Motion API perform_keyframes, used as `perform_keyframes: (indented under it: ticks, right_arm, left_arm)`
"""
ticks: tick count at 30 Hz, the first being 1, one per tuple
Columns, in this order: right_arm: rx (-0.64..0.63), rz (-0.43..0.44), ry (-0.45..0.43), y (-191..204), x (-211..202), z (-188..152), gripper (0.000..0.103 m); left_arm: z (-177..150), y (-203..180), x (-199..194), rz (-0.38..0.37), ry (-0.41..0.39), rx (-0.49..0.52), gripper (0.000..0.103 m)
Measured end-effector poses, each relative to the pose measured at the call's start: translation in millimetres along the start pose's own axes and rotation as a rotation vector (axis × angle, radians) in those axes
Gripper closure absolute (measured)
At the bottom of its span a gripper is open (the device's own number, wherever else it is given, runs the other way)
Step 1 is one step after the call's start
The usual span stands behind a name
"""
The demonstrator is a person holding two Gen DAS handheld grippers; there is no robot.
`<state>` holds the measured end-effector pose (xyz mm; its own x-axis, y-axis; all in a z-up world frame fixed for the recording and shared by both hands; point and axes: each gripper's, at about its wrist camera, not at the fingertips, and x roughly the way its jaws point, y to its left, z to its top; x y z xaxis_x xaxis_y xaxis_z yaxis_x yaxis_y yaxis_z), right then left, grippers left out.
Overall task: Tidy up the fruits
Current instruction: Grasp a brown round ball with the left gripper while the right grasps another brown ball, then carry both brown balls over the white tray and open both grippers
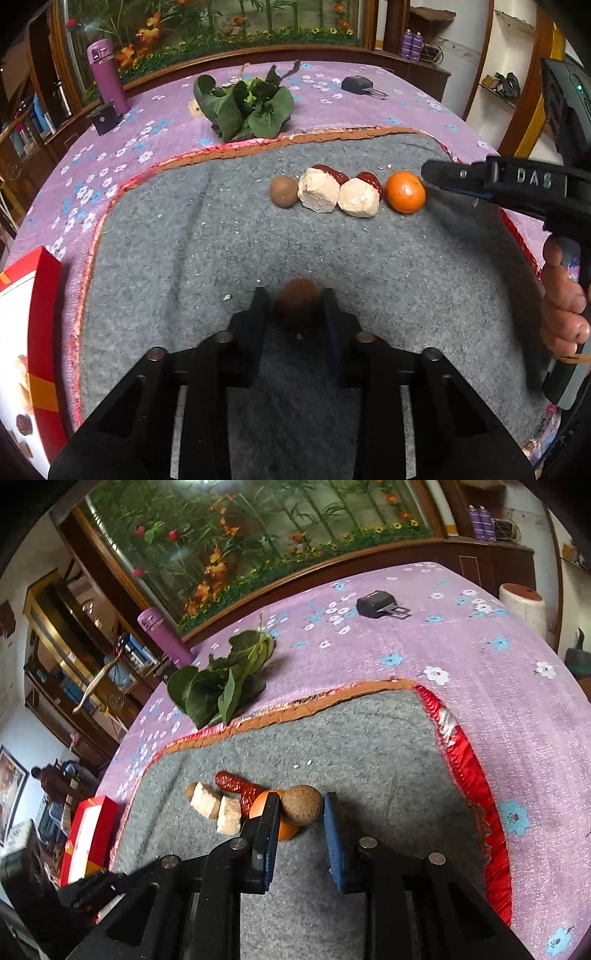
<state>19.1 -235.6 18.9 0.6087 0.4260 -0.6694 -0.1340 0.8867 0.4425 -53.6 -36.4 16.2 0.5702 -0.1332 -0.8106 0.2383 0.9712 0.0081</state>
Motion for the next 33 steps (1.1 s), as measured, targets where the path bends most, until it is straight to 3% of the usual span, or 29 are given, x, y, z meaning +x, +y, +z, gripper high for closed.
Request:
perform_keyframes:
  ticks: [6, 13, 25, 33]
  right_arm:
    - [0.094, 0.032, -0.054, -16, -9, 4, 0.080]
    - [0.094, 0.042, -0.091, -15, -12, 6, 0.080]
    - [0.059, 0.020, -0.107, -5, -9, 0, 0.080]
    - [-0.042, 0.144, -0.038, 72, 11, -23, 0.080]
  left_arm:
    - [-1, 5, -5, -0.039, -0.017, -0.022, 0.080]
    - [-9, 20, -34, -0.022, -0.077, -0.076, 0.080]
    - [-43, 72, -107, 0.154, -0.216, -0.177, 0.079]
    - [-67, 132, -145, 0.276, -0.279, -0.279, 0.079]
